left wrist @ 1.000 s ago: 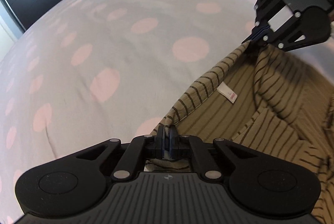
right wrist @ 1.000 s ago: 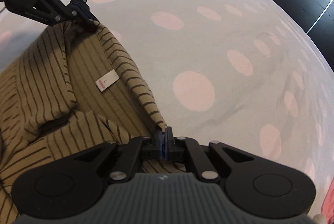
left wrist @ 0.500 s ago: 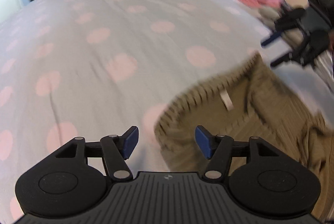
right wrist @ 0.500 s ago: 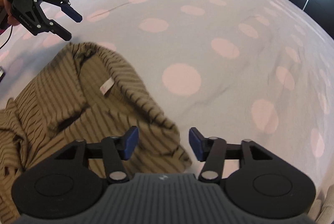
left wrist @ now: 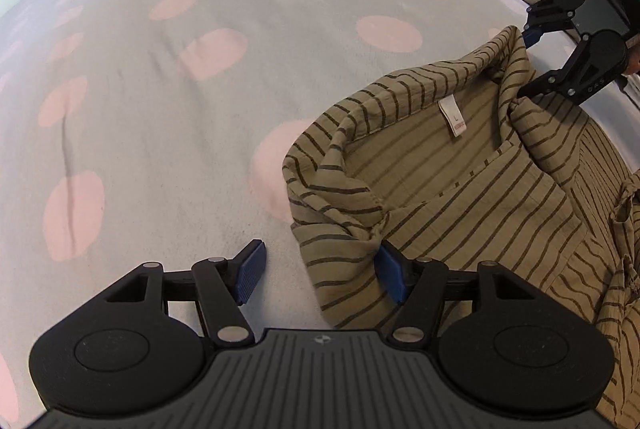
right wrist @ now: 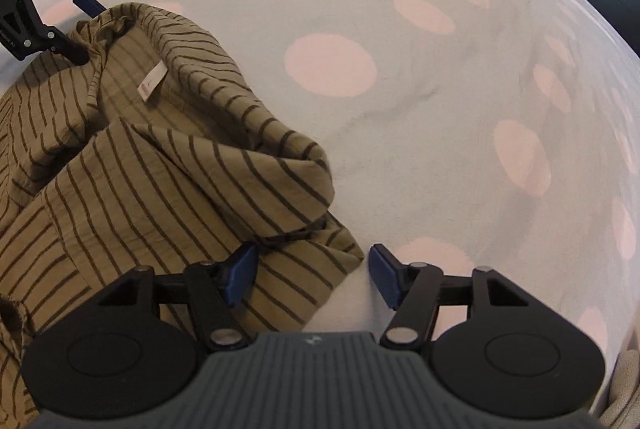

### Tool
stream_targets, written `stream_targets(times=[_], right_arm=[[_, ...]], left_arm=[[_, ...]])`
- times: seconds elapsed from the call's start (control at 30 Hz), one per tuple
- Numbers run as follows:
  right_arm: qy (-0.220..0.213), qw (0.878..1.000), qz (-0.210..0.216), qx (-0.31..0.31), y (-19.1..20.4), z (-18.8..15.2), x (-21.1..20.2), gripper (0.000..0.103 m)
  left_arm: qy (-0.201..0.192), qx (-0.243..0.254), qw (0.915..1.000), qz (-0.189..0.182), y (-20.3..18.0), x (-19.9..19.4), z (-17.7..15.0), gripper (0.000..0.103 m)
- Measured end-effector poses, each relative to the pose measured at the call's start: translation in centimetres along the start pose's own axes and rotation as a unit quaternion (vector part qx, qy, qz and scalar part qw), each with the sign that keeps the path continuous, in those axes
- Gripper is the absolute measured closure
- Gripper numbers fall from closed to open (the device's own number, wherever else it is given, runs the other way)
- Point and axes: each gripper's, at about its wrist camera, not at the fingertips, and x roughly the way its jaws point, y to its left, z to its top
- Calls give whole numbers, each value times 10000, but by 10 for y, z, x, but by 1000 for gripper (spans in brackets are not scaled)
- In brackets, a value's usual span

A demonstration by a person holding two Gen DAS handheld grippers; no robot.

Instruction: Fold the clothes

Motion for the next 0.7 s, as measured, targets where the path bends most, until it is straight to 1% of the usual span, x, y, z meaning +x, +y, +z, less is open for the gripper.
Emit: stream_targets(times=[0.03, 0.07, 0.1, 0.13, 0.17, 0.2, 0.27, 0.33, 0.5, 0.6, 0.7], right_arm=[[-32, 10000, 31, -38, 2, 0, -1, 60], [-65, 9999, 61, -77, 5, 0, -2, 65], [-97, 9998, 92, -115, 7, 0, -3, 78], [-107, 9998, 127, -147, 10, 0, -4, 92], [-87, 9997, 129, -182, 12, 1, -5, 93], [-82, 9996, 70, -243, 15, 2, -7, 94], [-127, 9995, -8, -292, 18, 3, -14, 95], [-236, 9994, -64, -228, 23, 4, -23, 96], [-617, 9980, -97, -10, 19, -2, -77, 96], [-872, 9961, -142, -77, 30, -8, -116, 96], [-1129, 9933, -186, -150, 49, -17, -153, 96]], left_arm=[[-31, 34, 10000, 24, -2, -1, 0, 47], [-76, 13, 10000, 16, -4, 0, 1, 52], [-122, -12, 9999, 7, -6, 0, 2, 63], [-162, -67, 9998, -55, -7, 0, 4, 69], [-179, -114, 9997, -71, -9, 0, 5, 77], [-213, -133, 9997, -80, -9, 1, 7, 87], [-289, -204, 9993, -156, -11, -5, 8, 95], [-422, -217, 9988, -104, -12, -17, 8, 96], [-773, -295, 9965, -67, -15, -61, 8, 97], [-985, -239, 9948, -36, -26, -92, 5, 97], [-1173, -114, 9930, -12, -44, -121, 0, 97]])
